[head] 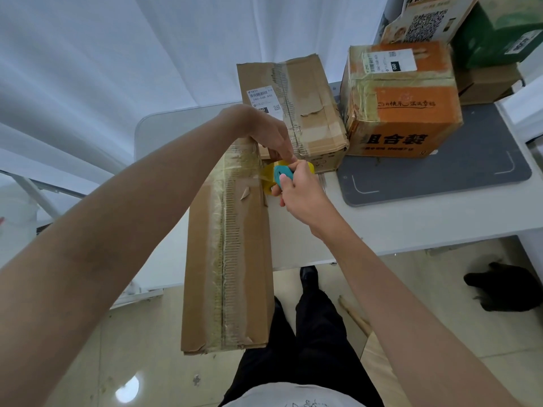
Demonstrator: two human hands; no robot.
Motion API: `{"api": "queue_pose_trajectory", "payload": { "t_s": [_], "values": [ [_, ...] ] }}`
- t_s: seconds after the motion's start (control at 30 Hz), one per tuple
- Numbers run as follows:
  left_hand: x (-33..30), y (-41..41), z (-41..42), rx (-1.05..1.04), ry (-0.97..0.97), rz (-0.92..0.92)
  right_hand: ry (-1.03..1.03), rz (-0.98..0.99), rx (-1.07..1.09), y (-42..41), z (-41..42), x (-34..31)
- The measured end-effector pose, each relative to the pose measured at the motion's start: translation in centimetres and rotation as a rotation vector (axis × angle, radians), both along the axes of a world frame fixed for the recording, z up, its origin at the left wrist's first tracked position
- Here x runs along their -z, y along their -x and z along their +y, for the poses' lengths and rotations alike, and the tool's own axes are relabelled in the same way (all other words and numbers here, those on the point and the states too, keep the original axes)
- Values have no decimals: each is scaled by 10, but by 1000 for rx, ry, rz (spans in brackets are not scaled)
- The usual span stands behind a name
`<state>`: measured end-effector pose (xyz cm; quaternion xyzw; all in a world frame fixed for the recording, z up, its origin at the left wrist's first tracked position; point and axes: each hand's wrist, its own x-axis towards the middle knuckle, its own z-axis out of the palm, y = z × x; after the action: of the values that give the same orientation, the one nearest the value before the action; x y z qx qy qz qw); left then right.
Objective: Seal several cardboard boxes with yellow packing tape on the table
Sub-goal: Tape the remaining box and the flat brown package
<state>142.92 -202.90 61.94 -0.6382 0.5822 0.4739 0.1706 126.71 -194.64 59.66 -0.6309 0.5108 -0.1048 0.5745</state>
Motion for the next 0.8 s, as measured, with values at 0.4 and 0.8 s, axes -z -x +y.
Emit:
{"api": "queue_pose_trajectory", "payload": {
  "t_s": [0.4,0.8],
  "values": [
    [4,-3,-1,15,12,12,301,190,-61,-19,6,3],
    [8,-4,-1,17,36,-12,476,177,-14,-25,12,10]
  ]
}}
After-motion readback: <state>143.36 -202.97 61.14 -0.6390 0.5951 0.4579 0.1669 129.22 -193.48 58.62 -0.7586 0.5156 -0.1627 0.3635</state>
